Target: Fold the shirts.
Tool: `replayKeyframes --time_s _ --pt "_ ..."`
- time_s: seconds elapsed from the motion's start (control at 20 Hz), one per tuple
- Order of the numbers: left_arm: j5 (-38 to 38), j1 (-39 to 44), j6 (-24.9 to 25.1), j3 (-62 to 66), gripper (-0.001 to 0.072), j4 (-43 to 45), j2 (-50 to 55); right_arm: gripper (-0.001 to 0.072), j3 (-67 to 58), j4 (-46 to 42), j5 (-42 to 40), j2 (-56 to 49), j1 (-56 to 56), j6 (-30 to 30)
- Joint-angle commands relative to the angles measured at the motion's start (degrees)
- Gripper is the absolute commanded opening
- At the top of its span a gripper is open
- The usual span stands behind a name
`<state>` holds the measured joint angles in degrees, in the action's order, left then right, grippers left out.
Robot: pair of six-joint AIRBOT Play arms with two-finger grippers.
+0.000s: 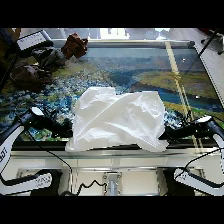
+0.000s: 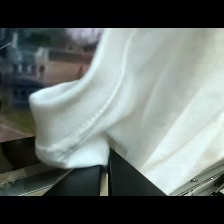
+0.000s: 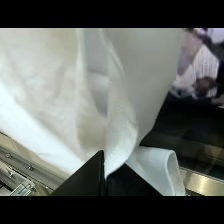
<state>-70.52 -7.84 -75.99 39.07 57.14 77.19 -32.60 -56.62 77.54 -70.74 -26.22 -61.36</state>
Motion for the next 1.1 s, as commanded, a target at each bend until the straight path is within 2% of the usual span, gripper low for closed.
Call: replayKeyframes --time_s 0.0,0.15,0.2,0.35,0.45,0.5,0.65,0.85,1.05 --pt "0.1 0.0 0.4 0.0 0.0021 -2.1 0.0 0.0025 0.0 1.6 -0.3 0.0 0.1 1.8" --pt "-0.1 0.0 1.1 0.1 0.0019 -5.5 0.0 0.0024 0.0 6.3 0.1 0.0 0.1 4.7" --pt "-0.9 0.0 2.9 0.5 0.0019 -8.4 -0.1 0.0024 -0.2 8.3 0.7 0.0 0.1 6.3" --pt "-5.9 0.0 12.1 4.0 0.0018 -27.8 -1.1 0.0023 -1.1 20.0 3.6 0.5 0.1 12.4" --pt "-5.4 0.0 13.3 9.7 0.0017 -39.3 -3.0 0.0022 -5.2 29.9 6.0 1.3 0.1 15.1" --pt "-4.8 0.0 13.2 14.1 0.0016 -41.4 -3.7 0.0021 -8.8 34.7 6.2 2.0 0.1 15.6" --pt "-3.7 0.0 6.4 33.8 0.0015 -37.1 -4.0 0.002 -24.4 41.9 5.6 4.5 0.1 15.7" --pt "-2.6 0.0 -1.5 63.5 0.0014 -28.5 -4.0 0.002 -52.0 40.5 3.0 5.6 0.0 11.7" --pt "-5.8 0.0 -3.8 84.9 0.0015 -25.7 -5.0 0.002 -69.7 38.7 3.8 10.1 0.0 10.6"
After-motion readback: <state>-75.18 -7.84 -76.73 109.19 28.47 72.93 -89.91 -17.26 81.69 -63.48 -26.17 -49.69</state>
